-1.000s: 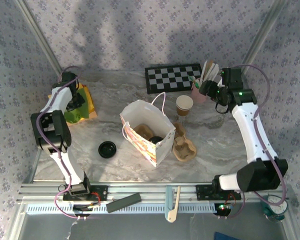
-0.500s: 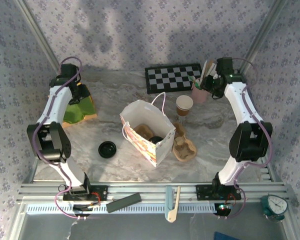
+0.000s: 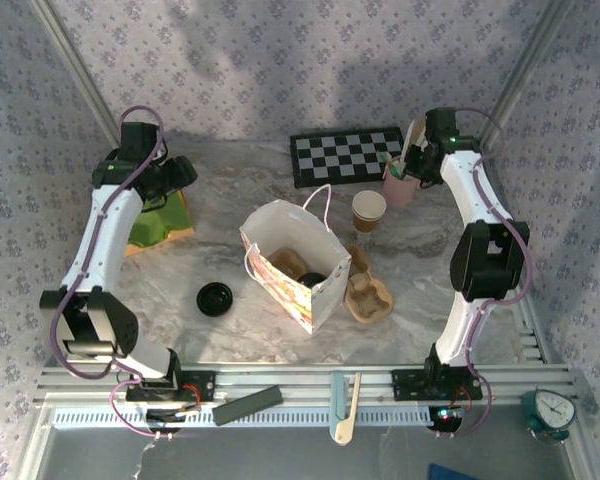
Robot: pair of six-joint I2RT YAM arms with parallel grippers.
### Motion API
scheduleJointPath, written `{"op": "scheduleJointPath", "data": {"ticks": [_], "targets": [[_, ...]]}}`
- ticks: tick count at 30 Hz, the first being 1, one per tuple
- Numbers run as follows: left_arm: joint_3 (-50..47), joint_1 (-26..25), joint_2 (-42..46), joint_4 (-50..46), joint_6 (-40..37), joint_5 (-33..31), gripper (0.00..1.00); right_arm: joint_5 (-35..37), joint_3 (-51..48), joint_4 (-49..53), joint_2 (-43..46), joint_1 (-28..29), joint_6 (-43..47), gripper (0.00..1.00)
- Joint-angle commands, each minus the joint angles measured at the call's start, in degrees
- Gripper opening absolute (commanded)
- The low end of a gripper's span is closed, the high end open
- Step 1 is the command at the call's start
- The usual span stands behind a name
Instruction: Pack the takeout coffee
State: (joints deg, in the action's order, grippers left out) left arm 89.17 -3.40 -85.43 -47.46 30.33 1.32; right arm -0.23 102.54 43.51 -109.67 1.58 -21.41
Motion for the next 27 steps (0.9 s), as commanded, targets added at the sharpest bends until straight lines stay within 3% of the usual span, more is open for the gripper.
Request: {"op": "scheduleJointPath", "data": {"ticks": [1, 15, 27], "targets": [[0.08, -0.23, 2.63, -1.33, 1.31, 1.49, 0.67, 2.58, 2.48, 2.53, -0.08, 0.95, 2.02, 0.08], [-1.33, -0.43, 5.17, -1.40, 1.60, 3.15, 0.67, 11.32, 1.85, 8.43, 10.20, 4.22, 1.72, 0.03], [-2.47, -0.87, 8.32, -1.55, 1.90, 4.04, 0.67, 10.09, 4.75, 13.29, 17.88, 4.24, 1.80, 0.02]]}}
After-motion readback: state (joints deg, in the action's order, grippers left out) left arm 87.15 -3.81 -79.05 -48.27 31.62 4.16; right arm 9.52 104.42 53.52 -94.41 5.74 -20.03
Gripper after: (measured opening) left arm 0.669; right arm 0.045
